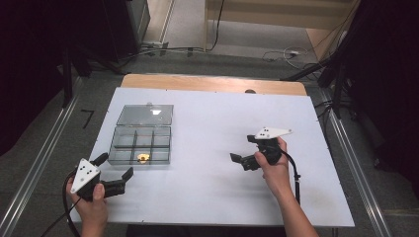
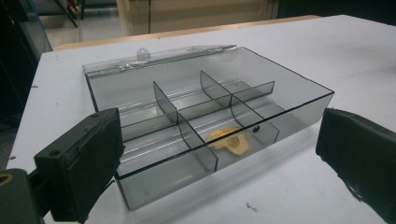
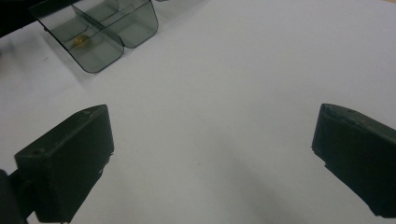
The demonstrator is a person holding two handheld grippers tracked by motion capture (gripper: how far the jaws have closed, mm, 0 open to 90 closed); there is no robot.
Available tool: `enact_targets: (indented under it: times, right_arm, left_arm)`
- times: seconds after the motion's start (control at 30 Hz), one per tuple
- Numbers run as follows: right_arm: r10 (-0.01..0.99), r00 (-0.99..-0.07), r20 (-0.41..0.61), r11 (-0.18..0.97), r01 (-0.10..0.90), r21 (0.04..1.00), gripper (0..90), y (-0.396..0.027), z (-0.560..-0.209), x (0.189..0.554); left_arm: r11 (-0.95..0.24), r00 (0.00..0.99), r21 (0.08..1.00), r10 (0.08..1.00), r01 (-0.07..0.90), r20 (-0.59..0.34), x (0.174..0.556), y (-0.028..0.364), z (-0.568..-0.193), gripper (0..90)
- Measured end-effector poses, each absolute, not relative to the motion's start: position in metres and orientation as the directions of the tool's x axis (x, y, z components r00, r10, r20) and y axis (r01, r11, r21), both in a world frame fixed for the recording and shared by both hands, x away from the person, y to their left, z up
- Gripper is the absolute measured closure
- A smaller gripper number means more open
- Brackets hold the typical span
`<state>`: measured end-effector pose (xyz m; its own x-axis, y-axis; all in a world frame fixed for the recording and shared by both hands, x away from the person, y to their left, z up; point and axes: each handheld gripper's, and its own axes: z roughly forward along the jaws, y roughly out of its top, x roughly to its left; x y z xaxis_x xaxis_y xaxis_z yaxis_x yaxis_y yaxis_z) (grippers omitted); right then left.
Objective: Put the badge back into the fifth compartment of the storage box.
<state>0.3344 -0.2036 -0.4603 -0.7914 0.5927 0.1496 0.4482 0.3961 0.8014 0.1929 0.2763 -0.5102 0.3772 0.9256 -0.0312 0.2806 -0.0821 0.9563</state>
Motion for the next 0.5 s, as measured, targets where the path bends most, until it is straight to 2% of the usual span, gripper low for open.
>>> enact_targets:
  times: [0.5]
  right_arm:
    - [0.649,-0.745,0.154,0.341,0.466,0.816,0.0,-0.255,-0.467,0.324]
  left_arm:
    - [-0.085,0.370,0.955,0.929,0.283,-0.027,0.193,0.276,-0.510,1.1]
